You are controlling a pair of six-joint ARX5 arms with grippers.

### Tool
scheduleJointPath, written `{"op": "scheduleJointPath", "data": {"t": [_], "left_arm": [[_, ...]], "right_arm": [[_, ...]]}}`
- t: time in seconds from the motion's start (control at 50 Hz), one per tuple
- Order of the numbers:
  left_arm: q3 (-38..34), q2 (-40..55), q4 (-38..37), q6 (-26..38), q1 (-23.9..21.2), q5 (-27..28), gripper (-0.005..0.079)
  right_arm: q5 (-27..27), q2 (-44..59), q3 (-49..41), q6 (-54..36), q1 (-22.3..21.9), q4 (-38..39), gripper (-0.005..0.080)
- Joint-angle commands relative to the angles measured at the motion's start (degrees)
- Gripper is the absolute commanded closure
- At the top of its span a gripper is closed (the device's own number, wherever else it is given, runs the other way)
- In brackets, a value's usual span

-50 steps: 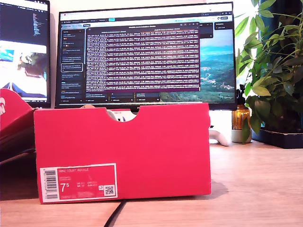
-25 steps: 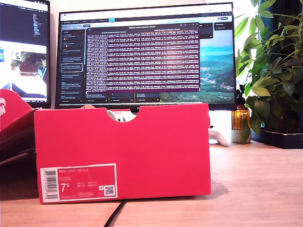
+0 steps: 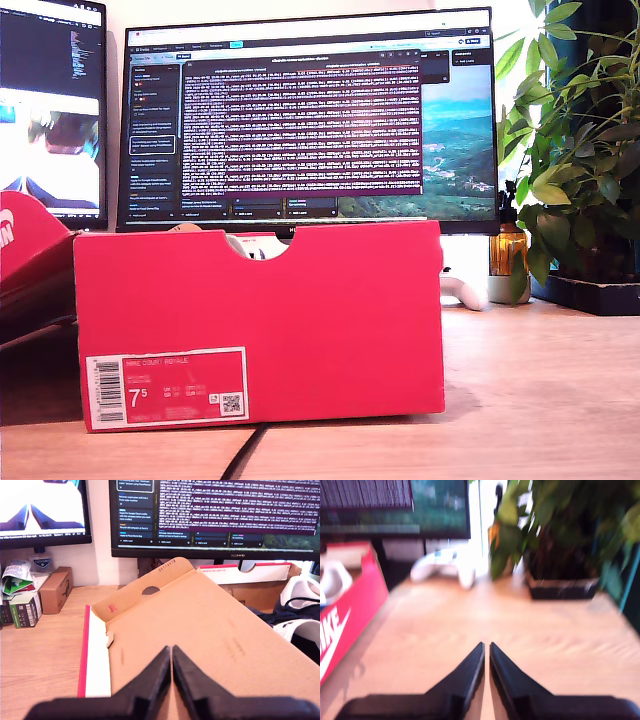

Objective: Pack the blue shoes by picking the first shoe and placing it inside the red shoebox, left side, then picking and rotating the second shoe and placing it in the shoebox

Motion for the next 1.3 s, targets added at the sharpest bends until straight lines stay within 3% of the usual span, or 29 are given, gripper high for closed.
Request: {"op": "scheduleJointPath", "data": {"t": [0.0,0.28,0.44,0.72,0.94,1.28], "left_arm": [[-1.8,-0.2,0.3,0.5,0.2,0.2,0.0762],[-1.8,-0.2,0.2,0.5,0.2,1.4,0.0762],[-1.8,-0.2,-0.6,0.2,0.2,1.7,0.0762],[-1.8,-4.2,-7.0,0.5,-0.1,4.1,0.0762],[-1.8,-7.8,-12.2,0.8,-0.1,-2.0,0.0762],[-1.8,-7.8,-13.7,0.4,-0.1,-3.0,0.0762]], "right_arm": [[0.0,-1.4,-1.5,0.1,0.3,-1.7,0.0765],[0.0,-11.2,-2.0,0.1,1.0,-12.7,0.0765],[0.3,-11.1,-2.0,-1.4,2.5,-17.6,0.0765],[-0.2,-11.1,-2.0,6.1,2.8,-17.6,0.0765],[-0.2,-11.1,-2.0,6.1,2.8,-17.6,0.0765],[-0.2,-11.1,-2.0,6.1,2.8,-17.6,0.0765]]}}
